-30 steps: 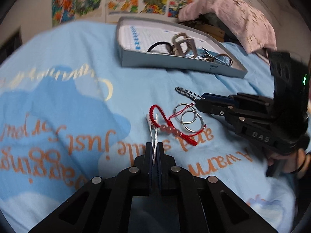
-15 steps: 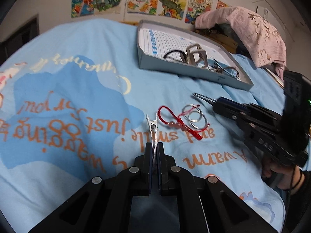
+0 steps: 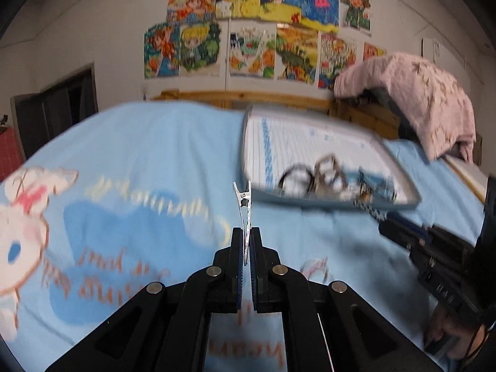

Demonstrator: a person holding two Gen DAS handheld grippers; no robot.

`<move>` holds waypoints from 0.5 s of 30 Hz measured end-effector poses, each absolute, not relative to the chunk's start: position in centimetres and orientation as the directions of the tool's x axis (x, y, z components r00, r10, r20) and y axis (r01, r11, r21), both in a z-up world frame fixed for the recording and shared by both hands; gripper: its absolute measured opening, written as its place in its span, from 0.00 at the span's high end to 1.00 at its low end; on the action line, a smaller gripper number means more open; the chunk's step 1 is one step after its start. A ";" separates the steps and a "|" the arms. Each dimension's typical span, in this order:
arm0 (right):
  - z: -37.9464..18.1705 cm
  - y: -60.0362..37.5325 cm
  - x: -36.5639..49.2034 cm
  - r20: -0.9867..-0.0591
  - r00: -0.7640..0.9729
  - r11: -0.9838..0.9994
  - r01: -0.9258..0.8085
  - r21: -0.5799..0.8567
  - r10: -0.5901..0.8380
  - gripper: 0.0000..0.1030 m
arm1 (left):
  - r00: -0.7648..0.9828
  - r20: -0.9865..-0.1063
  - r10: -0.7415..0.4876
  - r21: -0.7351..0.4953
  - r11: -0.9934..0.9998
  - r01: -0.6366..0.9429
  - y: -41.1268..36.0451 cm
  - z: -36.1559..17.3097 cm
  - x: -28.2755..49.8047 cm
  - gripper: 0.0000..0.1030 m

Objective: Organize jewelry
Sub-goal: 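Carry key with left tool while right tool carries clip into the tray, release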

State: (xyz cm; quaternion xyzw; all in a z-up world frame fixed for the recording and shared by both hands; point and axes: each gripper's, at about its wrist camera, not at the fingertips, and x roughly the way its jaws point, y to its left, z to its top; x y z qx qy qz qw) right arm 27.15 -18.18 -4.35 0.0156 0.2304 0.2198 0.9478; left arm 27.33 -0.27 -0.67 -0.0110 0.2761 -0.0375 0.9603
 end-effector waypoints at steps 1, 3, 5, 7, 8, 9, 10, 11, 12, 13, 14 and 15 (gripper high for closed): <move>-4.1 -18.4 27.3 -0.416 0.808 0.907 -0.400 0.133 0.418 0.87 | 0.851 -0.519 -0.082 -0.044 0.997 0.069 -0.5 -0.3 27.7 0.96; -3.7 -19.2 27.7 -0.389 0.829 0.915 -0.378 0.142 0.403 0.87 | 0.859 -0.499 -0.114 -0.078 0.993 0.086 -1.1 0.7 29.4 0.96; -3.4 -19.8 28.4 -0.367 0.847 0.923 -0.353 0.152 0.385 0.87 | 0.855 -0.498 -0.146 -0.112 0.988 0.103 -2.0 1.1 31.3 0.96; -3.0 -20.4 29.3 -0.347 0.865 0.932 -0.326 0.161 0.363 0.87 | 0.848 -0.501 -0.173 -0.127 0.984 0.125 -3.0 1.2 33.1 0.96; -2.8 -20.7 29.8 -0.336 0.876 0.937 -0.309 0.160 0.346 0.87 | 0.845 -0.504 -0.182 -0.130 0.982 0.135 -3.5 1.1 33.8 0.96; -2.7 -21.0 30.1 -0.327 0.886 0.943 -0.293 0.157 0.330 0.87 | 0.834 -0.516 -0.197 -0.137 0.980 0.147 -4.2 0.9 35.0 0.96; -2.7 -21.4 30.5 -0.320 0.892 0.947 -0.281 0.159 0.318 0.87 | 0.822 -0.531 -0.205 -0.141 0.978 0.153 -4.6 0.6 36.0 0.96; -2.7 -21.7 31.0 -0.316 0.897 0.949 -0.268 0.166 0.308 0.87 | 0.814 -0.542 -0.209 -0.141 0.977 0.157 -4.9 0.3 36.4 0.96; -2.8 -22.0 31.6 -0.315 0.902 0.954 -0.253 0.164 0.294 0.87 | 0.799 -0.563 -0.211 -0.133 0.977 0.165 -5.5 -0.2 37.5 0.96; -2.9 -22.1 31.9 -0.314 0.906 0.957 -0.243 0.158 0.282 0.87 | 0.792 -0.574 -0.208 -0.123 0.978 0.168 -5.9 -0.6 37.9 0.96; -3.1 -22.1 32.5 -0.315 0.908 0.959 -0.236 0.154 0.274 0.87 | 0.784 -0.585 -0.206 -0.110 0.978 0.175 -6.3 -1.0 38.4 0.96; -3.4 -22.2 33.1 -0.322 0.908 0.961 -0.228 0.155 0.267 0.87 | 0.777 -0.596 -0.203 -0.099 0.979 0.180 -6.6 -1.4 38.8 0.96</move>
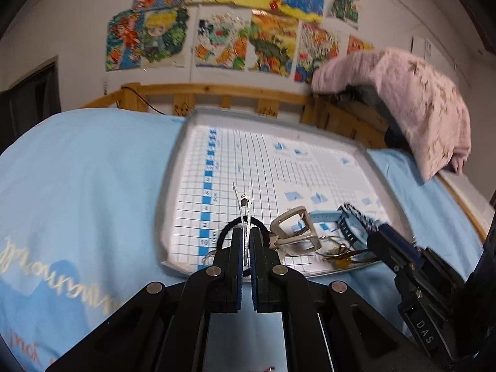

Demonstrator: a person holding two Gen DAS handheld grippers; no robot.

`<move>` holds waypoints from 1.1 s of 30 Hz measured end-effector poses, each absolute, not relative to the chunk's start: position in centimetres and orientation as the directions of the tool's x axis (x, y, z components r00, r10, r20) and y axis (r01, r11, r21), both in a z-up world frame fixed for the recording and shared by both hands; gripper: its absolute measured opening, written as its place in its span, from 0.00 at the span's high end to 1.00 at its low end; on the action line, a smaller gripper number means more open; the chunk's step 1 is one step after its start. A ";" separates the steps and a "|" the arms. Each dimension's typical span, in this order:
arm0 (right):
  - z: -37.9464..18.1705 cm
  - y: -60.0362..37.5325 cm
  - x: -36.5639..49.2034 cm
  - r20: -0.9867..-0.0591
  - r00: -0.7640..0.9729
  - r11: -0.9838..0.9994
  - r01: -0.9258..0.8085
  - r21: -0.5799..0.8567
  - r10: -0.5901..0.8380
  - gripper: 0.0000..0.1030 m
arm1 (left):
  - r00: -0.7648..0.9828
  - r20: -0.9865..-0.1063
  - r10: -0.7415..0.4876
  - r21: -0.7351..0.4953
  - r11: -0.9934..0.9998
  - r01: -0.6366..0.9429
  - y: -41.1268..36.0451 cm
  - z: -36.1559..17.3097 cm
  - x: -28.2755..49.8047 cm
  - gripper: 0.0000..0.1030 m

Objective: Organize jewelry
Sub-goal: 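Carry key with left tool while right tool carries clip into the tray, release, then withdraw both open tools from the tray back over the bed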

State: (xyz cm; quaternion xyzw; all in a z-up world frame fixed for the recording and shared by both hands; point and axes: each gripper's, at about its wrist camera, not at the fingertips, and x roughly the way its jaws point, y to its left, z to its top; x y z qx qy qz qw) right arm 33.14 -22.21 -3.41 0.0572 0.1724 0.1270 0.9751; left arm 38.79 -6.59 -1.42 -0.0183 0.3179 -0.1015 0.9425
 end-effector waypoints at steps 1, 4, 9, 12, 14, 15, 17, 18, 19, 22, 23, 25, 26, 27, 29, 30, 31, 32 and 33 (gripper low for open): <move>-3.5 -22.2 33.6 -0.326 0.908 0.962 -0.223 0.157 0.264 0.87 | 0.772 -0.603 -0.202 -0.094 0.979 0.183 -6.8 -1.7 39.1 0.96; -4.1 -22.2 35.1 -0.342 0.903 0.962 -0.216 0.165 0.262 0.87 | 0.754 -0.624 -0.203 -0.098 0.978 0.183 -6.8 -2.6 40.2 0.96; -5.2 -21.9 37.2 -0.384 0.883 0.959 -0.211 0.187 0.269 0.87 | 0.737 -0.643 -0.209 -0.120 0.978 0.173 -6.4 -3.8 40.9 0.96; -6.0 -21.8 38.0 -0.413 0.871 0.960 -0.203 0.190 0.266 0.87 | 0.727 -0.656 -0.202 -0.114 0.979 0.170 -6.3 -4.4 41.1 0.95; -6.3 -21.6 38.2 -0.424 0.867 0.962 -0.200 0.186 0.262 0.87 | 0.726 -0.656 -0.207 -0.124 0.978 0.166 -6.1 -4.6 41.0 0.95; -6.3 -21.5 38.3 -0.429 0.866 0.964 -0.196 0.181 0.256 0.87 | 0.728 -0.653 -0.211 -0.130 0.977 0.166 -6.1 -4.6 41.1 0.95; -6.5 -21.1 37.9 -0.433 0.865 0.966 -0.195 0.170 0.251 0.87 | 0.733 -0.645 -0.217 -0.142 0.976 0.165 -5.9 -4.6 40.9 0.95; -6.6 -21.0 37.9 -0.437 0.864 0.967 -0.196 0.165 0.249 0.87 | 0.735 -0.643 -0.216 -0.145 0.976 0.161 -5.8 -4.6 41.0 0.95; -6.6 -20.9 37.7 -0.440 0.863 0.967 -0.196 0.161 0.248 0.87 | 0.736 -0.641 -0.215 -0.148 0.977 0.157 -5.6 -4.6 41.0 0.94; -6.5 -20.8 37.6 -0.442 0.863 0.969 -0.195 0.154 0.244 0.87 | 0.749 -0.626 -0.219 -0.167 0.975 0.146 -5.2 -4.3 40.6 0.77; -6.5 -20.8 37.6 -0.438 0.866 0.969 -0.192 0.155 0.241 0.86 | 0.758 -0.615 -0.218 -0.171 0.975 0.142 -5.2 -4.1 40.3 0.63; -6.2 -21.1 37.3 -0.426 0.874 0.970 -0.183 0.159 0.234 0.86 | 0.781 -0.587 -0.213 -0.174 0.975 0.135 -4.9 -3.6 39.7 0.39; -6.1 -21.2 37.1 -0.419 0.878 0.971 -0.179 0.161 0.232 0.85 | 0.802 -0.562 -0.204 -0.173 0.977 0.127 -4.8 -3.1 39.2 0.35; -5.9 -21.4 36.9 -0.411 0.882 0.971 -0.176 0.163 0.229 0.84 | 0.812 -0.548 -0.200 -0.173 0.977 0.124 -4.7 -2.9 38.9 0.35; -5.5 -21.6 36.5 -0.393 0.892 0.972 -0.168 0.167 0.222 0.76 | 0.824 -0.531 -0.194 -0.175 0.977 0.118 -4.5 -2.2 38.2 0.34; -5.3 -21.8 36.2 -0.384 0.898 0.973 -0.161 0.168 0.214 0.73 | 0.830 -0.523 -0.191 -0.181 0.977 0.111 -4.2 -1.8 37.6 0.33; -5.2 -22.0 35.9 -0.372 0.905 0.973 -0.154 0.170 0.208 0.69 | 0.838 -0.512 -0.190 -0.186 0.977 0.107 -4.0 -1.4 37.1 0.27; -4.8 -22.3 35.5 -0.358 0.912 0.974 -0.147 0.172 0.201 0.65 | 0.846 -0.500 -0.186 -0.188 0.977 0.104 -3.8 -0.9 36.5 0.18; -4.4 -22.5 35.1 -0.344 0.919 0.975 -0.138 0.173 0.191 0.63 | 0.859 -0.480 -0.176 -0.186 0.978 0.096 -3.5 -0.4 35.6 0.15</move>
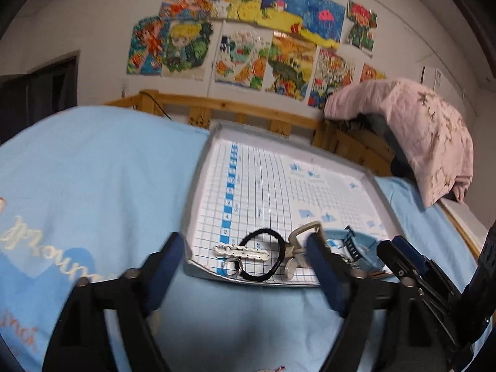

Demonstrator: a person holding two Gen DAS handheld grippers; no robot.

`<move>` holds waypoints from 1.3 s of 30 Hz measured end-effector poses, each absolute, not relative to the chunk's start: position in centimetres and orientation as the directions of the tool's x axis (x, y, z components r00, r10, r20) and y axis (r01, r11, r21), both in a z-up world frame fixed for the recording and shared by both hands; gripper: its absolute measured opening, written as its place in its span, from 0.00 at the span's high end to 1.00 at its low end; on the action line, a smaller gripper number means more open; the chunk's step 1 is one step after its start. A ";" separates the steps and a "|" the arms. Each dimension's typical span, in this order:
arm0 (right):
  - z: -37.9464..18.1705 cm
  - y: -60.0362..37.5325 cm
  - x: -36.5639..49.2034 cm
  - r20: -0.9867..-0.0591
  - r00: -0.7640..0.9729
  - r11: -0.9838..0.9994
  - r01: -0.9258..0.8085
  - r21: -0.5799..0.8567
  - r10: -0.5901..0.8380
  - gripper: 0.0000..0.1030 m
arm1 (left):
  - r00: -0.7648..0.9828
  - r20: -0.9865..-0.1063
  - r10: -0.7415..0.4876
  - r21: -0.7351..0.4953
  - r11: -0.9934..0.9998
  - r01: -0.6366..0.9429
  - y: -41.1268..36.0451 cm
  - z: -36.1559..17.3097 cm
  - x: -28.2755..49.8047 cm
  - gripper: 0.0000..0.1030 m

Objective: Organize jewelry
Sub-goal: 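Withdraw both open tools from the tray back over the bed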

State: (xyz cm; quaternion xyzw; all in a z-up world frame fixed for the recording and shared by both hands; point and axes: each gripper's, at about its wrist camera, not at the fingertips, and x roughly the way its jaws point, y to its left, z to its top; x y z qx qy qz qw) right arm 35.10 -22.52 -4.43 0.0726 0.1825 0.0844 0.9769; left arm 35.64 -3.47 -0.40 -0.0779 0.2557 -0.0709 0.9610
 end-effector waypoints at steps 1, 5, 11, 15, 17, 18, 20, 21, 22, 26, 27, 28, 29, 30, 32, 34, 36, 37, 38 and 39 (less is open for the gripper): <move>-4.2 -22.8 34.6 -0.334 0.924 0.975 -0.136 0.176 0.189 0.61 | 0.872 -0.461 -0.165 -0.181 0.979 0.089 -3.3 0.1 34.8 0.09; -2.5 -23.3 32.5 -0.290 0.939 0.974 -0.136 0.179 0.184 0.41 | 0.918 -0.379 -0.117 -0.166 0.985 0.057 -2.2 1.8 30.8 0.00; 0.7 -23.1 27.7 -0.204 0.960 0.975 -0.164 0.146 0.192 0.09 | 0.950 -0.308 -0.053 -0.171 0.985 0.000 -0.7 3.6 25.1 0.00; 2.8 -22.9 23.5 -0.138 0.971 0.975 -0.176 0.138 0.194 0.02 | 0.960 -0.279 -0.033 -0.159 0.987 -0.012 -0.1 4.2 21.4 0.00; 3.3 -22.8 21.3 -0.117 0.974 0.973 -0.178 0.148 0.195 0.01 | 0.965 -0.261 -0.022 -0.147 0.989 -0.017 0.0 4.3 19.2 0.00; 3.4 -22.6 20.2 -0.112 0.974 0.973 -0.177 0.145 0.194 0.01 | 0.967 -0.255 -0.015 -0.140 0.990 -0.022 0.0 4.2 18.1 0.00; 3.7 -22.4 18.4 -0.104 0.977 0.975 -0.173 0.141 0.188 0.02 | 0.968 -0.250 -0.019 -0.143 0.990 -0.018 0.2 4.1 16.3 0.00; 3.8 -22.4 17.4 -0.100 0.977 0.974 -0.176 0.143 0.191 0.02 | 0.968 -0.250 -0.023 -0.147 0.989 -0.015 0.3 4.0 15.7 0.00; 3.9 -22.4 16.6 -0.098 0.976 0.973 -0.178 0.144 0.193 0.02 | 0.968 -0.248 -0.027 -0.151 0.989 -0.011 0.4 3.9 14.8 0.00; 3.9 -22.1 13.4 -0.092 0.971 0.969 -0.206 0.141 0.219 0.01 | 0.972 -0.233 -0.029 -0.158 0.987 -0.009 0.9 3.5 11.6 0.00; 3.8 -22.0 12.4 -0.088 0.972 0.969 -0.206 0.137 0.219 0.01 | 0.973 -0.231 -0.027 -0.156 0.988 -0.010 0.9 3.3 10.9 0.00; 3.6 -21.9 11.8 -0.088 0.972 0.969 -0.206 0.134 0.219 0.02 | 0.973 -0.230 -0.023 -0.153 0.988 -0.013 1.0 3.1 10.3 0.00; 3.4 -21.8 11.1 -0.091 0.972 0.970 -0.204 0.130 0.217 0.02 | 0.974 -0.226 -0.015 -0.145 0.989 -0.019 1.1 2.9 9.5 0.00; 3.2 -21.7 10.4 -0.092 0.972 0.971 -0.203 0.129 0.216 0.02 | 0.975 -0.223 -0.007 -0.138 0.990 -0.024 1.0 2.7 8.9 0.00; 2.9 -21.7 9.3 -0.097 0.972 0.972 -0.199 0.126 0.212 0.02 | 0.976 -0.219 0.003 -0.129 0.991 -0.032 1.2 2.3 7.8 0.00; 2.6 -21.7 8.6 -0.104 0.973 0.974 -0.191 0.123 0.204 0.02 | 0.972 -0.236 -0.004 -0.130 0.991 -0.027 1.2 1.7 7.2 0.00; 2.1 -21.9 7.7 -0.118 0.974 0.976 -0.177 0.125 0.192 0.02 | 0.967 -0.255 -0.014 -0.134 0.991 -0.021 1.1 1.1 6.8 0.00; 2.0 -22.0 7.6 -0.124 0.974 0.976 -0.173 0.132 0.190 0.02 | 0.965 -0.263 -0.015 -0.135 0.991 -0.021 1.0 0.7 6.5 0.00; 1.7 -22.3 7.4 -0.132 0.973 0.975 -0.169 0.142 0.188 0.02 | 0.963 -0.270 -0.018 -0.136 0.991 -0.020 1.0 0.3 6.3 0.00; 1.3 -22.5 7.2 -0.143 0.972 0.975 -0.162 0.153 0.184 0.01 | 0.962 -0.273 -0.018 -0.134 0.991 -0.019 0.9 0.2 6.2 0.00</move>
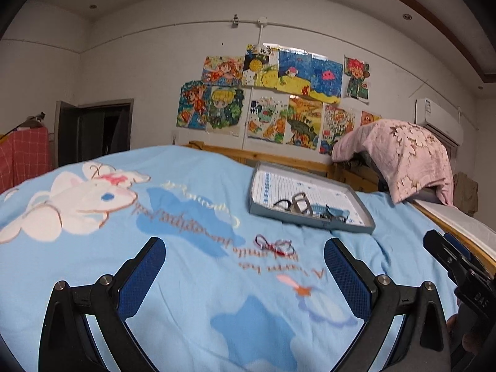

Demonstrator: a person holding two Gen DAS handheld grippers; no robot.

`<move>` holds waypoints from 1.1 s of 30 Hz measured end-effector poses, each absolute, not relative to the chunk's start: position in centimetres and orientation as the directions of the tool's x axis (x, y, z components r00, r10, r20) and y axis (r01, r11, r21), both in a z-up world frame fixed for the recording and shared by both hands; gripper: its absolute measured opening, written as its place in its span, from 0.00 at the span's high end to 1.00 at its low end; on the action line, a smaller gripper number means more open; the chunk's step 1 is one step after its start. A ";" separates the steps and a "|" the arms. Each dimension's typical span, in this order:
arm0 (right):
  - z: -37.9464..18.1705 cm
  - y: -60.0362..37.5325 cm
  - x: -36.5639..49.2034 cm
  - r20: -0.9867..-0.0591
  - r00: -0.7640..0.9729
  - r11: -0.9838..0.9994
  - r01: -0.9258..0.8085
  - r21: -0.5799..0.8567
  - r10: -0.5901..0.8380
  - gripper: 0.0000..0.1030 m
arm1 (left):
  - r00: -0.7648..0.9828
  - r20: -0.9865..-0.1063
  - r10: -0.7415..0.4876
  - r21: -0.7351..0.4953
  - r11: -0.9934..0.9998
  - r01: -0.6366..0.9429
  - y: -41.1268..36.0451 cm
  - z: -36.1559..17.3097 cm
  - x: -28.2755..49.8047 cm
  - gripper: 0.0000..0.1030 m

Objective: Organize jewelry
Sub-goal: 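Withdraw both open tools from the tray back over the bed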

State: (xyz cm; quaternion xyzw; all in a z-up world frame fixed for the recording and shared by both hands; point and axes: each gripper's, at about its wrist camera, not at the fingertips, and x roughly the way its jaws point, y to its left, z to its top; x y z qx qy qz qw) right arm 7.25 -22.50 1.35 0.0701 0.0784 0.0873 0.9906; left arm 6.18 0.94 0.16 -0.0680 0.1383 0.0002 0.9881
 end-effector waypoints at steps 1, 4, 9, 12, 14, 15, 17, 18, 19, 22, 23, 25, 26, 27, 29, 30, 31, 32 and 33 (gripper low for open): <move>1.1 -22.6 7.2 -0.154 0.971 0.975 -0.156 0.157 0.181 0.02 | 0.960 -0.278 -0.017 -0.130 0.991 -0.020 0.9 -0.1 6.0 0.00; 0.3 -22.9 7.1 -0.184 0.969 0.979 -0.133 0.157 0.162 0.02 | 0.960 -0.280 -0.017 -0.131 0.991 -0.021 0.9 -0.4 5.7 0.00; -0.3 -22.9 7.3 -0.218 0.963 0.979 -0.123 0.162 0.157 0.02 | 0.960 -0.279 -0.016 -0.127 0.992 -0.021 0.9 -0.4 5.7 0.00; -0.4 -22.7 7.4 -0.225 0.962 0.980 -0.122 0.156 0.155 0.02 | 0.960 -0.280 -0.012 -0.125 0.992 -0.024 0.9 -0.7 5.4 0.00; -0.5 -22.6 7.3 -0.226 0.962 0.980 -0.121 0.156 0.155 0.02 | 0.960 -0.280 -0.013 -0.126 0.992 -0.023 0.9 -0.7 5.4 0.00; -0.5 -22.6 7.4 -0.227 0.962 0.980 -0.120 0.157 0.154 0.02 | 0.960 -0.280 -0.013 -0.126 0.992 -0.023 0.9 -0.6 5.5 0.00; -0.5 -22.5 7.2 -0.227 0.961 0.980 -0.121 0.158 0.155 0.02 | 0.960 -0.281 -0.011 -0.124 0.992 -0.025 0.9 -0.8 5.4 0.00; -0.5 -22.6 7.2 -0.227 0.961 0.980 -0.121 0.159 0.155 0.02 | 0.960 -0.281 -0.011 -0.124 0.992 -0.025 0.9 -0.7 5.4 0.00; -0.5 -22.5 7.3 -0.227 0.961 0.980 -0.120 0.160 0.155 0.02 | 0.960 -0.281 -0.010 -0.122 0.992 -0.026 1.0 -0.9 5.2 0.00; -0.5 -22.6 7.3 -0.227 0.962 0.980 -0.120 0.159 0.154 0.02 | 0.959 -0.282 -0.012 -0.124 0.992 -0.024 1.0 -0.7 5.4 0.00; -0.5 -22.6 7.3 -0.226 0.962 0.980 -0.119 0.158 0.153 0.02 | 0.959 -0.285 -0.012 -0.123 0.992 -0.024 1.0 -0.9 5.3 0.00; -0.6 -22.6 7.3 -0.224 0.963 0.981 -0.117 0.156 0.151 0.02 | 0.957 -0.290 -0.014 -0.124 0.992 -0.023 1.3 -1.1 5.4 0.00; -0.6 -22.5 7.2 -0.221 0.964 0.981 -0.116 0.155 0.148 0.02 | 0.956 -0.293 -0.018 -0.124 0.992 -0.020 1.4 -1.2 5.2 0.00; -0.6 -22.5 7.2 -0.216 0.965 0.981 -0.114 0.154 0.146 0.02 | 0.955 -0.296 -0.017 -0.123 0.992 -0.021 1.6 -1.3 5.4 0.00; -0.5 -22.4 7.0 -0.204 0.969 0.983 -0.111 0.148 0.141 0.02 | 0.953 -0.302 -0.016 -0.124 0.992 -0.023 1.8 -1.4 5.4 0.00; -0.4 -22.4 7.0 -0.200 0.970 0.983 -0.110 0.147 0.139 0.02 | 0.952 -0.305 -0.015 -0.124 0.992 -0.024 1.8 -1.3 5.6 0.00; -0.4 -22.3 7.0 -0.199 0.970 0.983 -0.109 0.148 0.137 0.02 | 0.950 -0.312 -0.015 -0.126 0.992 -0.026 2.0 -1.4 5.7 0.00; -0.4 -22.3 7.0 -0.199 0.971 0.983 -0.108 0.148 0.136 0.02 | 0.947 -0.320 -0.014 -0.127 0.991 -0.029 2.2 -1.5 5.8 0.00; -0.4 -22.3 7.0 -0.199 0.971 0.983 -0.105 0.148 0.134 0.02 | 0.944 -0.329 -0.009 -0.124 0.992 -0.034 2.1 -1.4 6.1 0.00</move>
